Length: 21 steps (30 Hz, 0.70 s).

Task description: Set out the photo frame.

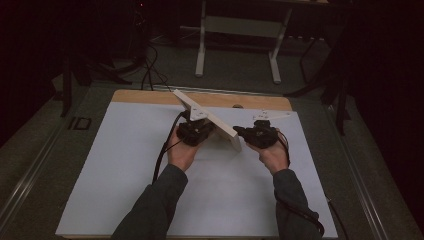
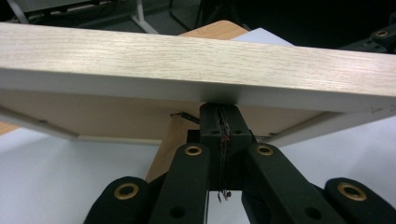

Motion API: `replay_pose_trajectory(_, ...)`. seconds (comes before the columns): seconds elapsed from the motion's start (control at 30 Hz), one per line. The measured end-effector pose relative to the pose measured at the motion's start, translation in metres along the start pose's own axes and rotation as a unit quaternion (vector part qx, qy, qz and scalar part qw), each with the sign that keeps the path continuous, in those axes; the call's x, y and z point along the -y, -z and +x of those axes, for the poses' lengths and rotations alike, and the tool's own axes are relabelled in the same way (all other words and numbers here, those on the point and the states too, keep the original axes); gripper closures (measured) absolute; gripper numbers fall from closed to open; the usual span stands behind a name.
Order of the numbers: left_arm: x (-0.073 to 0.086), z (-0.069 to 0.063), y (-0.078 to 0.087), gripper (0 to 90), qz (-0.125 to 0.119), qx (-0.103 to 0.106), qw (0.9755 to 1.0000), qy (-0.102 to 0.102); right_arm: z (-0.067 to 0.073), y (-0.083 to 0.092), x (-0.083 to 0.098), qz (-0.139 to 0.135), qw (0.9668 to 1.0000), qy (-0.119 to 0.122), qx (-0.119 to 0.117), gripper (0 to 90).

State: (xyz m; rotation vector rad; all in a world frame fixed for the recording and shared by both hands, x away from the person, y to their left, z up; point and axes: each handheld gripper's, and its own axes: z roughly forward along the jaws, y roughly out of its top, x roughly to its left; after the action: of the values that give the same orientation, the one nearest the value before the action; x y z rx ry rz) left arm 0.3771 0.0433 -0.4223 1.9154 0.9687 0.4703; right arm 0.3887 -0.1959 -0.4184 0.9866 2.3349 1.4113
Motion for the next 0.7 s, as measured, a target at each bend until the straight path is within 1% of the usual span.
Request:
replay_pose_trajectory(0.17, -0.001, 0.003, 0.001, 90.0, -0.001, -0.002, 1.0000, 0.003, 0.004, -0.001, 0.000, 0.003, 1.0000, 0.006, -0.007, 89.9)
replay_pose_trajectory(0.2, -0.001, 0.004, 0.001, 90.0, -0.001, -0.001, 1.0000, 0.005, 0.006, -0.001, 0.000, 0.009, 0.9999, 0.011, -0.010, 89.9)
replay_pose_trajectory(0.33, -0.001, 0.005, 0.002, 90.0, 0.003, 0.004, 1.0000, -0.002, 0.005, -0.003, 0.004, 0.017, 0.9998, 0.009, -0.010, 89.9)
replay_pose_trajectory(0.43, -0.001, 0.006, 0.002, 90.0, 0.004, 0.005, 1.0000, -0.004, 0.005, -0.003, 0.005, 0.017, 0.9998, 0.007, -0.012, 89.9)
replay_pose_trajectory(0.53, -0.002, 0.007, 0.002, 90.0, 0.005, 0.008, 0.9999, -0.004, 0.006, -0.003, 0.006, 0.016, 0.9997, 0.006, -0.019, 89.9)
replay_pose_trajectory(0.63, -0.002, 0.008, 0.002, 90.0, 0.008, 0.008, 0.9999, -0.005, 0.010, -0.004, 0.006, 0.020, 0.9994, 0.011, -0.026, 89.9)
replay_pose_trajectory(0.67, -0.002, 0.009, 0.002, 90.0, 0.009, 0.011, 0.9999, -0.005, 0.013, -0.005, 0.006, 0.022, 0.9992, 0.017, -0.030, 89.9)
replay_pose_trajectory(0.7, -0.002, 0.009, 0.002, 90.0, 0.010, 0.012, 0.9999, -0.006, 0.013, -0.005, 0.006, 0.022, 0.9992, 0.017, -0.030, 89.9)
